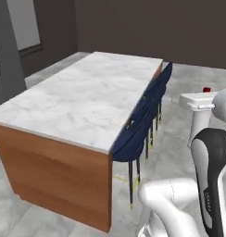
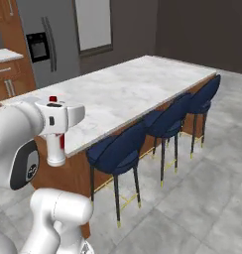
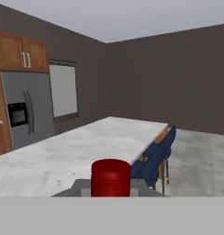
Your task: Get the candle and the liquor from the cabinet and move them to the dining counter.
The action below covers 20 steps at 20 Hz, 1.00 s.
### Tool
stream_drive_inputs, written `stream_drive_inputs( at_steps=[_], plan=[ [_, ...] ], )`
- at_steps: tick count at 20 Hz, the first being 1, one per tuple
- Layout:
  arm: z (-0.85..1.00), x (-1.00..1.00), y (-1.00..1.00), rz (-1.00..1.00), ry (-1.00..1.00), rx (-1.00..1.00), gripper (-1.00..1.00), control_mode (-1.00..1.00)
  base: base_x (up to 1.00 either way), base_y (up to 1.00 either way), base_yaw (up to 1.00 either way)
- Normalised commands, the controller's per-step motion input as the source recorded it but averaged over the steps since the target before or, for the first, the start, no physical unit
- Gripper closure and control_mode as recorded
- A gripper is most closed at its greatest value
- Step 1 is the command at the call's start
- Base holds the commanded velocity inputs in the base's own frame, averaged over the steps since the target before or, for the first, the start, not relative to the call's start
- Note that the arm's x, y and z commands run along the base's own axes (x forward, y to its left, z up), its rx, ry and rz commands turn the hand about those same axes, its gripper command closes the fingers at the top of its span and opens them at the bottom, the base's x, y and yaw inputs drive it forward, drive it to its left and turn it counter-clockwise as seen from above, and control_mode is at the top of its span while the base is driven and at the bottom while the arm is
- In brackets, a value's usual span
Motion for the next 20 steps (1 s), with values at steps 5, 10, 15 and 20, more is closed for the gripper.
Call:
stream_drive_inputs(
  at_steps=[5,10,15,20],
  plan=[
    [0.00,0.00,0.00,0.00,0.00,0.00,1.00,1.00,0.40,-0.93,0.57],
    [0.00,0.00,0.00,0.00,0.00,0.00,1.00,1.00,0.28,-0.89,0.55],
    [0.00,0.00,0.00,0.00,0.00,0.00,1.00,1.00,0.32,-0.99,0.55],
    [0.00,0.00,0.00,0.00,0.00,0.00,1.00,1.00,0.37,-1.00,0.55]
  ],
)
